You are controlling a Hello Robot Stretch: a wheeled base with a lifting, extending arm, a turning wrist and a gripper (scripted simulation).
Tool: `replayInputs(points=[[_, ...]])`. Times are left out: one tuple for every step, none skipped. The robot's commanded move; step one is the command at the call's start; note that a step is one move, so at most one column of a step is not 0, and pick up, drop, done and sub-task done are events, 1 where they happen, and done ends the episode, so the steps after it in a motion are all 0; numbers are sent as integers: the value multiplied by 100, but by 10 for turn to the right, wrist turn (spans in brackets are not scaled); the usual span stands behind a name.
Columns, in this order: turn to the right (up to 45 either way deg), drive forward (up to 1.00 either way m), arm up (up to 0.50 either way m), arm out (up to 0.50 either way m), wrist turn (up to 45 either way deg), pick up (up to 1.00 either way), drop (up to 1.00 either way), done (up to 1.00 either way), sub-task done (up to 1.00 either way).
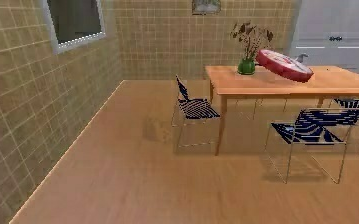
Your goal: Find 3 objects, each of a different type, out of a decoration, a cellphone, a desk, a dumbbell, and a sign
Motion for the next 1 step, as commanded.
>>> replayInputs(points=[[-450,0,0,0,0,0,0,0,0]])
